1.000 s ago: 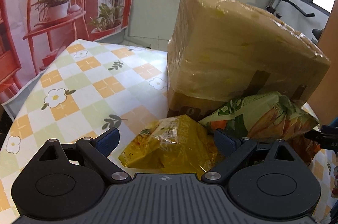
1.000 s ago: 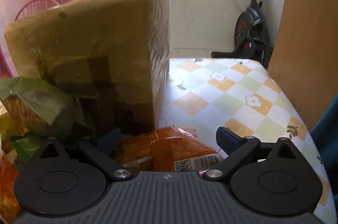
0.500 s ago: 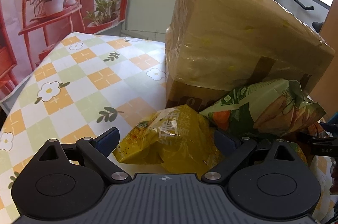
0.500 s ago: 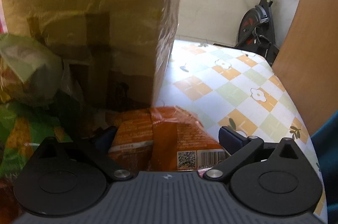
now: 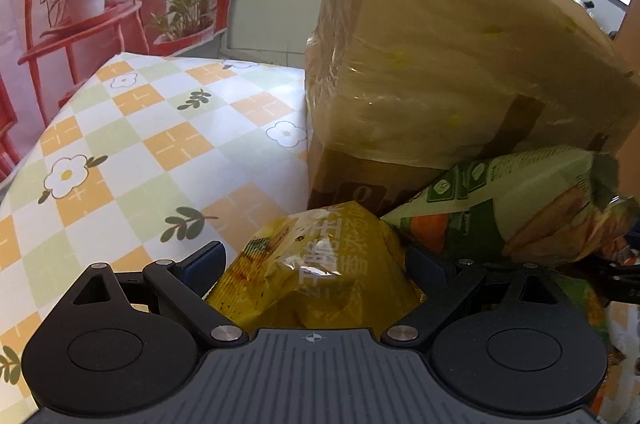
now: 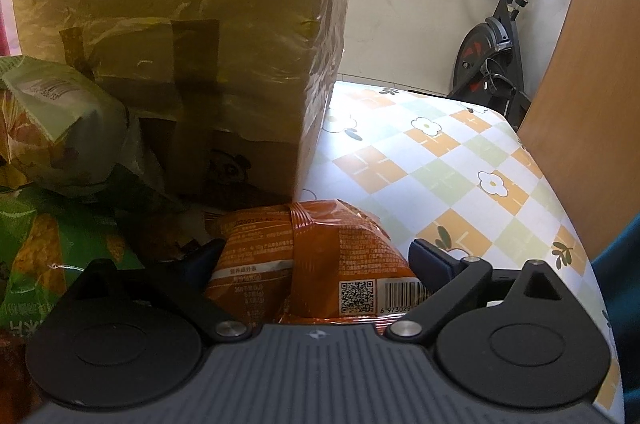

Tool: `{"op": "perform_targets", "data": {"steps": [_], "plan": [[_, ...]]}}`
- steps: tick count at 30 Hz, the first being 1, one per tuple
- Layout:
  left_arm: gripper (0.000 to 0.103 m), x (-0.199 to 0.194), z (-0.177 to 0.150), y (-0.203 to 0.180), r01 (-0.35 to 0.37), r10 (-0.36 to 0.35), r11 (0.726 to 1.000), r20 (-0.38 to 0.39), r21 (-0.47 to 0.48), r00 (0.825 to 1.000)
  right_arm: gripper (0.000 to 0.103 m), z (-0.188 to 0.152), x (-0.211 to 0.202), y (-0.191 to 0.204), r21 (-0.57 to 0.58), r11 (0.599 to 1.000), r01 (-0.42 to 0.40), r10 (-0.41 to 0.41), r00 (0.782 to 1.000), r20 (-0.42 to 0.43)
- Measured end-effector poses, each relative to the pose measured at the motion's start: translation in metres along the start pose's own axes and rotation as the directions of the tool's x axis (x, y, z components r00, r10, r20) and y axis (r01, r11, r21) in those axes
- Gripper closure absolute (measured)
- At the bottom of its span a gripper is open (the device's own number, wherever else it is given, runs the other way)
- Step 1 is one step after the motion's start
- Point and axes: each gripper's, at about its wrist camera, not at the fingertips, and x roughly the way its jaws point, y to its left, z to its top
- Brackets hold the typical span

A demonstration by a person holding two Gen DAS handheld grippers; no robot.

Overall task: Organize snacks
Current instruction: 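Reach the left tool to the yellow bag while the right tool reaches the orange bag, then grasp and lift the yellow bag with the left tool while the right tool grasps the orange bag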

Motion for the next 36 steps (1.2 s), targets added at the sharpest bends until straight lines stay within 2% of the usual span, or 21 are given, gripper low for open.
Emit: {"op": "perform_targets", "data": {"steps": [8,9,10,12,16,22,30,36], "plan": [[0.006,0.005,-0.007,-0.004,-0.033,0.033,0.999,0.009,0.041,0.999,0.005,0.000,0.001,0.000,0.009,1.000,-0.006,0.006,1.000,0.004],[0.009,0.003,-0.007,-0.004,-0.032,0.031,0.998,0.016,0.046,0.999,0.006,0.000,0.001,0.000,0.015,1.000,-0.008,0.008,1.000,0.005],[0.019,-0.001,-0.007,-0.003,-0.025,0.023,0.998,0.029,0.051,0.999,0.006,-0.001,0.001,-0.001,0.020,1.000,-0.010,0.010,1.000,0.005],[0.029,-0.007,-0.006,-0.005,-0.013,0.011,0.998,0.038,0.060,0.999,0.007,0.000,0.000,-0.001,0.028,1.000,-0.013,0.013,1.000,0.006],[0.030,-0.018,-0.010,-0.006,-0.097,0.091,0.990,0.058,0.103,0.994,0.012,0.001,-0.005,-0.005,0.059,0.998,-0.028,0.027,0.999,0.020],[0.030,-0.049,-0.007,0.012,-0.100,0.099,0.995,0.113,0.010,0.989,0.015,0.005,-0.017,-0.013,0.112,0.993,-0.048,0.043,0.998,0.054],[0.029,-0.085,0.012,0.008,-0.123,0.119,0.992,0.214,0.005,0.970,0.017,0.010,-0.043,-0.014,0.143,0.988,-0.059,0.042,0.992,0.116],[0.029,-0.111,0.025,0.002,-0.093,0.089,0.996,0.292,0.000,0.952,0.017,0.012,-0.071,-0.025,0.184,0.981,-0.062,0.034,0.988,0.153]]}}
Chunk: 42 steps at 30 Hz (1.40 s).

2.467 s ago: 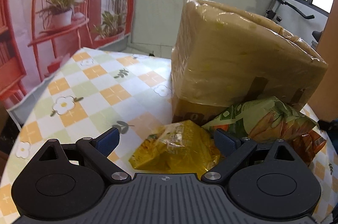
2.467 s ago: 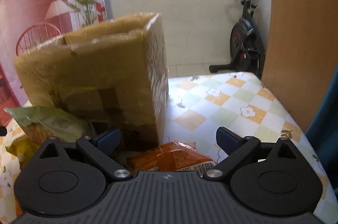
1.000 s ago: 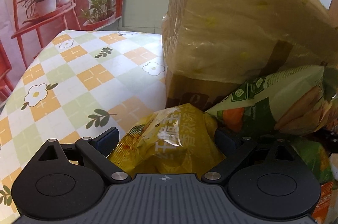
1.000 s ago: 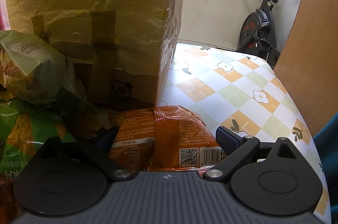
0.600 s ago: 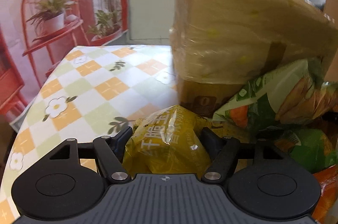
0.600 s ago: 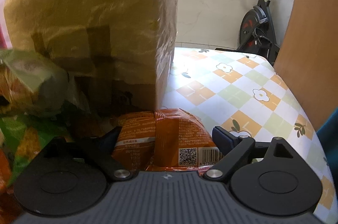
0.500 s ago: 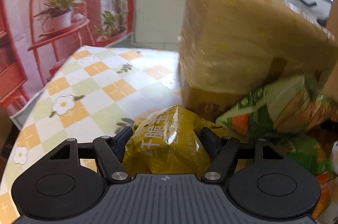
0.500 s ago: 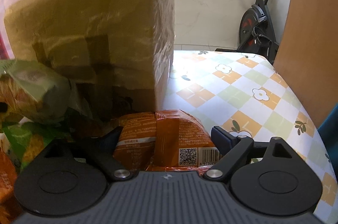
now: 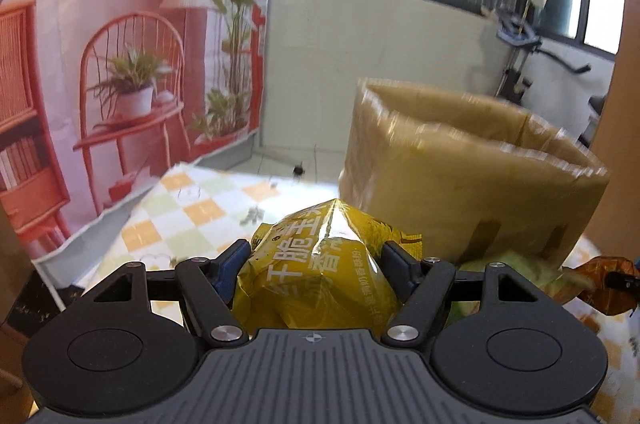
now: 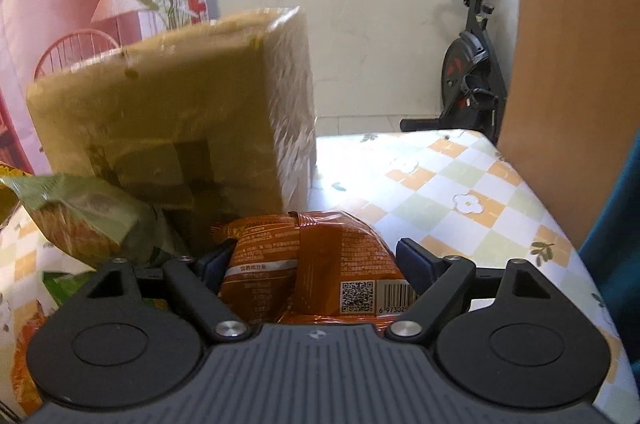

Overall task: Organize snacks
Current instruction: 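Grasp and lift the yellow bag with the left tool while the right tool grasps the orange bag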

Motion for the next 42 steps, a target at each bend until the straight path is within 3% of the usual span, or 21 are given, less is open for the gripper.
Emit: {"op": "perform_targets", "data": {"steps": [9,17,22,30,42], "plan": [[0.029,-0.022,0.033,-0.024,0.045,-0.049,0.998,0.127,0.037,0.991,0.018,0.034,-0.052,-0.017,0.071,0.997,0.000,-0.012,0.985,0.171],[0.029,-0.013,0.056,-0.058,0.079,-0.094,0.993,0.193,0.083,0.977,0.019,0.069,-0.074,-0.011,0.066,0.997,-0.027,0.003,0.941,0.339],[0.028,0.006,0.071,-0.080,0.106,-0.134,0.985,0.216,0.135,0.967,0.019,0.091,-0.063,0.002,0.003,0.997,-0.071,0.065,0.921,0.383],[0.028,0.059,0.101,-0.103,0.115,-0.149,0.979,0.206,0.171,0.967,0.019,0.127,-0.004,0.039,-0.112,0.981,-0.157,0.187,0.919,0.346],[0.026,0.106,0.108,-0.108,0.125,-0.155,0.974,0.151,0.190,0.976,0.019,0.139,0.068,0.068,-0.179,0.971,-0.161,0.204,0.945,0.257]]}}
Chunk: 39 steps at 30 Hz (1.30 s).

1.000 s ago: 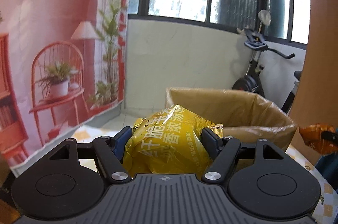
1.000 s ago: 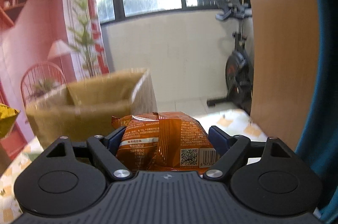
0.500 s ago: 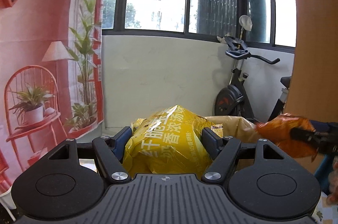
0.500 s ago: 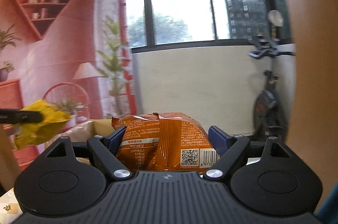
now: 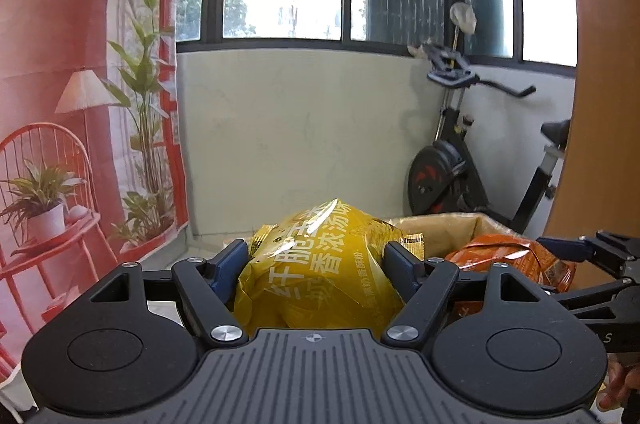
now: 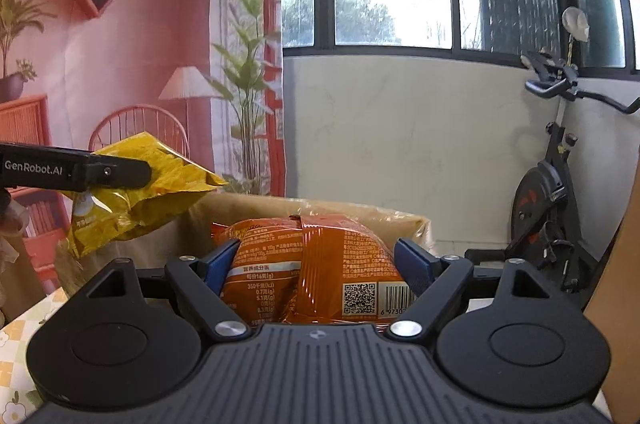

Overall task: Organize snacks
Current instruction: 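Grasp and lift the yellow bag with the left tool while the right tool grasps the orange bag, then drop both bags into the box by opening both tools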

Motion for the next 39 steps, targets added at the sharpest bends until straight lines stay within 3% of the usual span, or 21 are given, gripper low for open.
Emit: {"op": "perform_targets", "data": {"steps": [6,14,27,34,39], "plan": [[0.017,0.016,-0.004,0.003,0.010,-0.009,1.000,-0.060,0.025,0.998,0.018,-0.005,0.021,0.007,-0.027,1.000,0.005,-0.006,0.999,-0.048],[0.016,0.015,-0.004,0.009,0.001,0.002,0.999,-0.093,0.034,0.996,0.018,-0.007,0.029,0.009,-0.026,0.999,0.026,-0.029,0.995,-0.092],[0.016,-0.049,-0.006,0.031,-0.041,0.039,0.999,-0.086,-0.018,0.996,0.018,-0.007,-0.036,-0.004,0.069,0.997,0.029,-0.026,0.999,-0.033],[0.016,-0.090,-0.023,0.047,-0.032,0.029,0.999,-0.106,-0.027,0.994,0.018,-0.018,-0.076,-0.002,0.121,0.992,0.026,-0.022,0.999,-0.033],[0.016,-0.110,-0.045,0.059,-0.005,-0.007,0.996,-0.133,-0.088,0.991,0.017,-0.033,-0.097,0.006,0.132,0.991,0.013,-0.007,0.999,-0.051]]}}
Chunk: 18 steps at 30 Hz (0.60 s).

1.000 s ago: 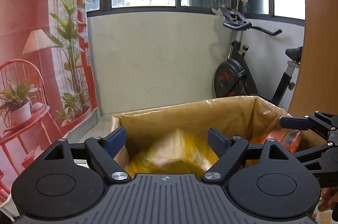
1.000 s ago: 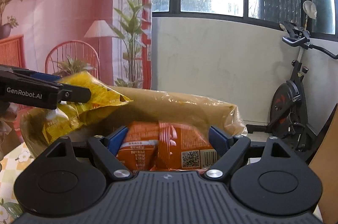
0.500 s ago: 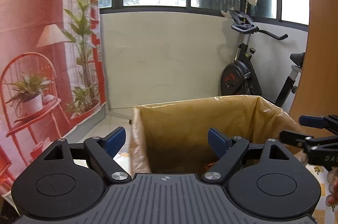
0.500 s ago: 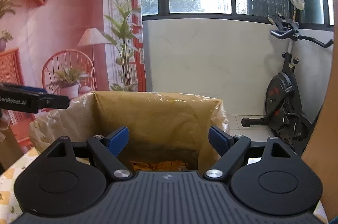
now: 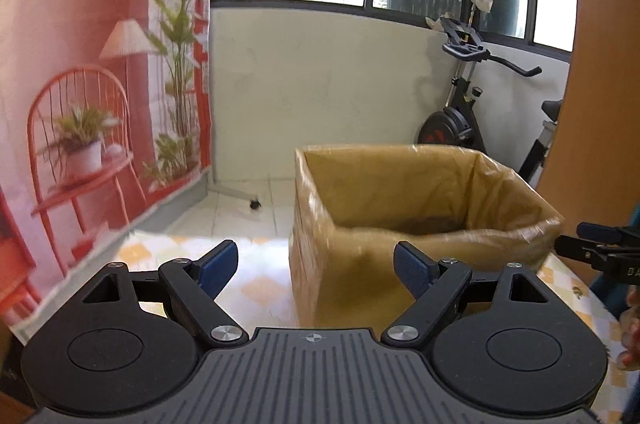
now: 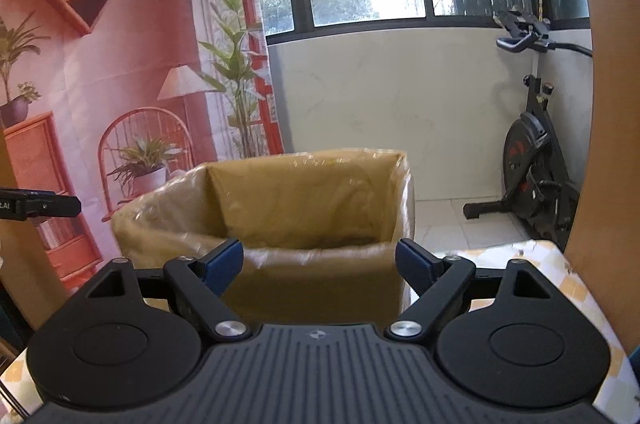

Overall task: Organize snacks
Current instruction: 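Drop both bags into the box by opening both tools, then reach the left tool to the orange bag while the right tool reaches the green bag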

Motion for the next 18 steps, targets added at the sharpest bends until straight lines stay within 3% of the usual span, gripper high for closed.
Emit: {"op": "perform_targets", "data": {"steps": [5,9,18], "plan": [[0.015,-0.008,-0.030,0.002,0.047,-0.050,0.996,-0.048,-0.072,0.998,0.013,-0.021,-0.015,0.012,-0.010,1.000,-0.003,0.003,1.000,-0.016],[0.011,-0.010,-0.061,-0.012,0.080,-0.085,0.995,-0.078,-0.066,0.993,0.013,-0.041,-0.022,0.023,-0.032,0.999,-0.016,0.015,0.999,-0.047],[0.011,-0.005,-0.117,-0.035,0.158,-0.181,0.978,-0.188,-0.133,0.965,0.013,-0.086,-0.023,0.034,-0.029,0.999,-0.019,0.014,0.989,-0.146]]}}
